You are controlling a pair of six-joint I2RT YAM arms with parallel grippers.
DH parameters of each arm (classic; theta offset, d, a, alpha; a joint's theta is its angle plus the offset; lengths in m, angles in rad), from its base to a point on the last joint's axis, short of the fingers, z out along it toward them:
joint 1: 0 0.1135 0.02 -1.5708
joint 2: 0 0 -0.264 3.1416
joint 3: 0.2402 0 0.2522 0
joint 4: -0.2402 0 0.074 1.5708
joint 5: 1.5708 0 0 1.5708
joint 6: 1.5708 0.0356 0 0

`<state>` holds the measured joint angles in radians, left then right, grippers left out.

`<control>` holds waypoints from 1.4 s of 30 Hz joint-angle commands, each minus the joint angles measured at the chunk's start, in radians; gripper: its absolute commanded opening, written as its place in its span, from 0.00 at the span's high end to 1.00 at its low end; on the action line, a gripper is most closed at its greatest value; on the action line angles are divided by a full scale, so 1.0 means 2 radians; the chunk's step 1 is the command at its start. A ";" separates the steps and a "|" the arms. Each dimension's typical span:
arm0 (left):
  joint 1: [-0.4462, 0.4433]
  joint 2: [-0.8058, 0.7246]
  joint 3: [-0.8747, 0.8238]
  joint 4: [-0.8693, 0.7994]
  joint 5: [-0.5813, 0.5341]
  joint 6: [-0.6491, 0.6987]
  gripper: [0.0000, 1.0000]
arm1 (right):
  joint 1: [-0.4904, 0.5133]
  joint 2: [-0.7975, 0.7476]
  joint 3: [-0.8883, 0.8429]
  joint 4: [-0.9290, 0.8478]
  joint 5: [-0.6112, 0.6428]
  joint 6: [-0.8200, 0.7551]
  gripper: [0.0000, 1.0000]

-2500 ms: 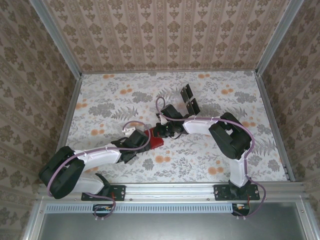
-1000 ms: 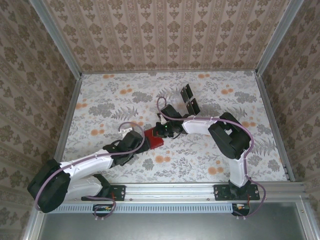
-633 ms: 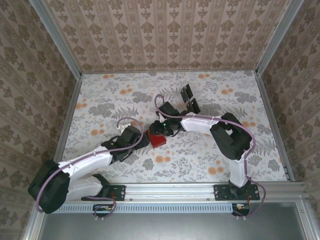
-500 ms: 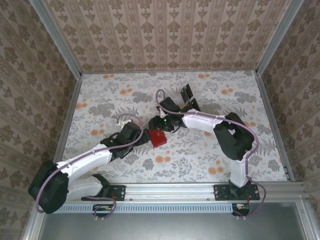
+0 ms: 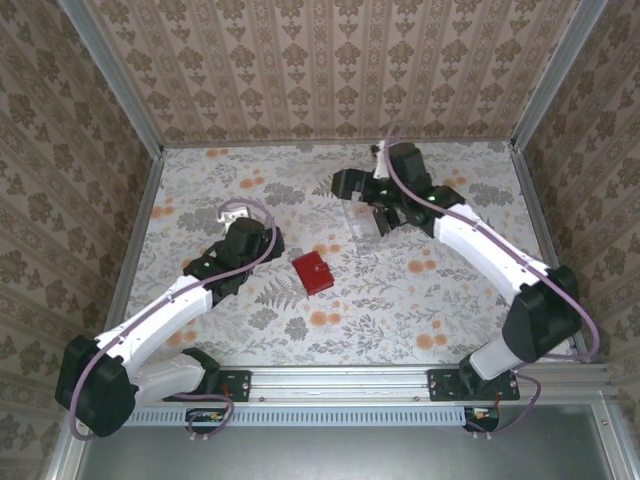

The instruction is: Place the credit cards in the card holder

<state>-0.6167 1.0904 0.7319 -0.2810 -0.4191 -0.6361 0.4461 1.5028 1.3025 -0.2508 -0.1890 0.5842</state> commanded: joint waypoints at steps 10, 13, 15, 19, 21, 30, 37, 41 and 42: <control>0.032 -0.079 -0.068 0.185 -0.108 0.236 0.00 | -0.091 -0.150 -0.177 0.063 0.192 -0.044 0.00; 0.050 -0.091 -0.105 0.238 -0.097 0.287 0.00 | -0.094 -0.170 -0.210 0.099 0.240 -0.082 0.00; 0.073 -0.091 -0.117 0.241 -0.095 0.292 0.00 | -0.096 -0.183 -0.242 0.141 0.260 -0.107 0.00; 0.136 -0.089 -0.142 0.253 -0.070 0.292 0.00 | -0.107 -0.199 -0.294 0.205 0.305 -0.129 0.00; 0.162 -0.084 -0.153 0.267 -0.059 0.294 0.00 | -0.120 -0.199 -0.301 0.198 0.321 -0.131 0.00; 0.204 -0.008 -0.168 0.356 -0.020 0.325 0.00 | -0.171 -0.174 -0.345 0.197 0.357 -0.144 0.00; 0.206 0.042 -0.185 0.436 0.003 0.337 0.00 | -0.178 -0.148 -0.354 0.216 0.340 -0.165 0.00; 0.216 0.099 -0.205 0.532 0.017 0.357 0.00 | -0.180 -0.145 -0.369 0.242 0.327 -0.182 0.00; 0.220 0.119 -0.204 0.551 0.024 0.359 0.00 | -0.181 -0.148 -0.376 0.255 0.323 -0.186 0.00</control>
<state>-0.2001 1.2617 0.3439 0.6407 -0.4164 0.0311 0.0940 1.2110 0.5842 0.1780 0.4755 0.2584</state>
